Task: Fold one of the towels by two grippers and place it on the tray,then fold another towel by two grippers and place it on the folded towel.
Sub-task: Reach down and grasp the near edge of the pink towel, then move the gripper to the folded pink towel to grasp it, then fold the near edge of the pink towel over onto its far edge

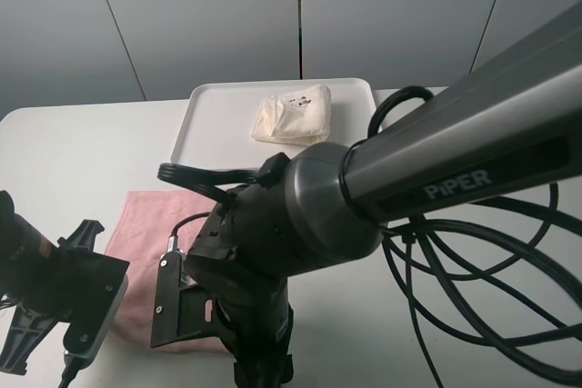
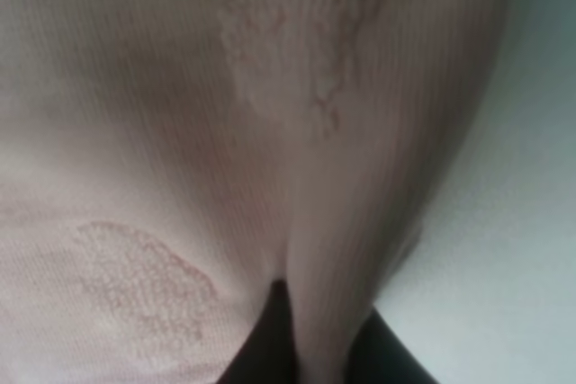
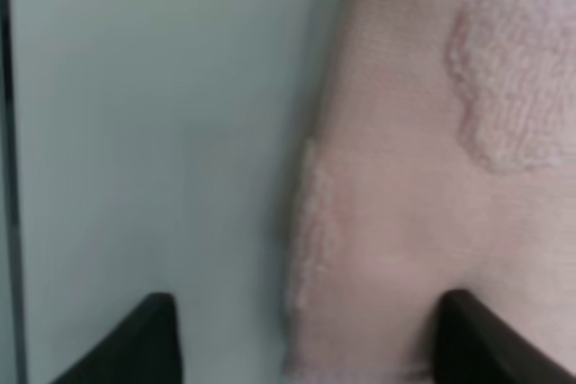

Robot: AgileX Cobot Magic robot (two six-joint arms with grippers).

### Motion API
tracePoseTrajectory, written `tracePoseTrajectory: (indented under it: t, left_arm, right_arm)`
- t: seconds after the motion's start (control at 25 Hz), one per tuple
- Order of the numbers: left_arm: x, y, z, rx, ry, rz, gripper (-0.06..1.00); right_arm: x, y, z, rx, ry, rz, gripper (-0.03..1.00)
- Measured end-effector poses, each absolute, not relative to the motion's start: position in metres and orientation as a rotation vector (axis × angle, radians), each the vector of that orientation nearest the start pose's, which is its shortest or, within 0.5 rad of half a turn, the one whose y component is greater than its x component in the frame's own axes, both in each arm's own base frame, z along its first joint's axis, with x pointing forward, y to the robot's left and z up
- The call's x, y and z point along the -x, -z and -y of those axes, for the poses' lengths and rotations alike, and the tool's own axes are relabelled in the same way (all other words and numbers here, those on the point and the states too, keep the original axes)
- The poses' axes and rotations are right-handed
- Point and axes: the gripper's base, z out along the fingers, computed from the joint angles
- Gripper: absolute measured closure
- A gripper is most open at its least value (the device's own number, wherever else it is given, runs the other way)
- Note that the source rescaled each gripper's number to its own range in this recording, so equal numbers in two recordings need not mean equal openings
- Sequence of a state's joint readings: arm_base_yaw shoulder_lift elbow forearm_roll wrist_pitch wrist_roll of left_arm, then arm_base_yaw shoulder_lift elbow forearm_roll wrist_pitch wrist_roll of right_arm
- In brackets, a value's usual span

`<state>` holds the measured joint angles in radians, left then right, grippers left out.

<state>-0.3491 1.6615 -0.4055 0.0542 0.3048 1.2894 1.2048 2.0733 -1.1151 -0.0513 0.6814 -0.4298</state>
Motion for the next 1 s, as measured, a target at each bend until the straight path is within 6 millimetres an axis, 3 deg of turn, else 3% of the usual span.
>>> tracePoseTrajectory:
  t: [0.24,0.44,0.56,0.6,1.0]
  left_arm:
    - [-0.1801,-0.088,0.064,2.408,0.098,2.135,0.93]
    - [-0.1795,-0.088,0.0644,2.405,0.085,2.137,0.93]
    - [-0.179,-0.0879,0.0647,2.391,0.074,2.152,0.93]
    - [-0.1789,-0.0879,0.065,2.382,0.069,2.165,0.93]
    - [-0.1755,-0.0883,0.0685,2.214,-0.027,2.343,0.94]
  right_arm:
    - [-0.1292,-0.0834,-0.3271,2.282,0.035,-2.084,0.59]
    - [-0.1298,-0.0835,-0.3283,2.233,0.025,-2.115,0.68]
    - [-0.1301,-0.0835,-0.329,2.225,0.021,-2.114,0.91]
    - [-0.1301,-0.0835,-0.329,2.223,0.021,-2.115,0.95]
    - [-0.1294,-0.0853,-0.3276,2.187,0.028,-2.175,0.96]
